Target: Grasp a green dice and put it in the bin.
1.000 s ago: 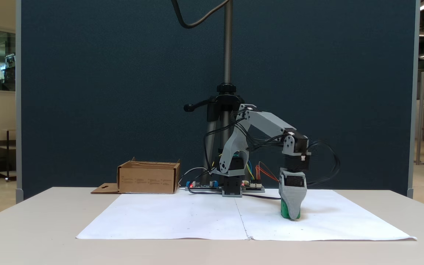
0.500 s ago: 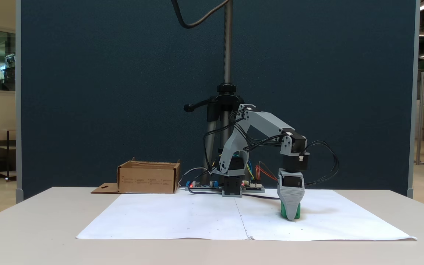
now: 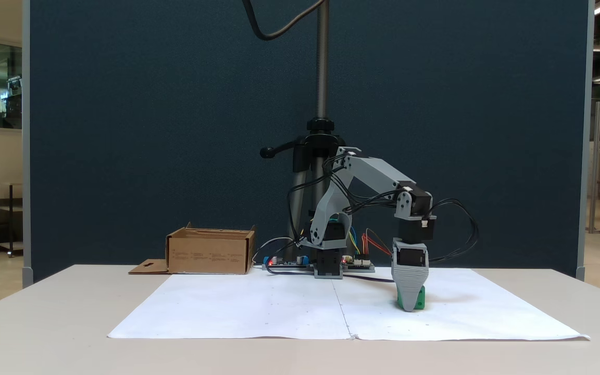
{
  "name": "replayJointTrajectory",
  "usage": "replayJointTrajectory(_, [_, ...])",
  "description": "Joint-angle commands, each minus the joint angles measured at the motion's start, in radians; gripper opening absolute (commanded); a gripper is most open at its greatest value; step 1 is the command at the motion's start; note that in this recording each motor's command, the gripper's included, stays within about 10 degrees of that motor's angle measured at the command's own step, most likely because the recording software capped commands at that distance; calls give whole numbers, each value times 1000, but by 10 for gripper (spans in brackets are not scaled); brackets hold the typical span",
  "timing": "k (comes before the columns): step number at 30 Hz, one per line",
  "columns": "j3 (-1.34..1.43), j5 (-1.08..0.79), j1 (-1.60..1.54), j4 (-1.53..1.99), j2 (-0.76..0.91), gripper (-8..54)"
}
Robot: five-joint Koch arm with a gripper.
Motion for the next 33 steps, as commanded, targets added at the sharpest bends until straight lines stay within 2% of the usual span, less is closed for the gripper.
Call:
replayJointTrajectory(1, [8,20,-18,6,21,301])
replayJointTrajectory(2, [8,25,-18,12,21,282])
replayJointTrajectory(4, [11,41,-18,15,28,200])
replayJointTrajectory(6, [12,51,-18,17,35,144])
replayJointTrajectory(7, [12,51,-18,17,35,139])
replayJointTrajectory(14, [11,49,-18,23,44,139])
replayJointTrajectory(19, [15,38,43,26,187,139])
replayJointTrajectory(27, [12,-161,204,34,459,139])
replayJointTrajectory(33, [-83,-321,374,32,502,139])
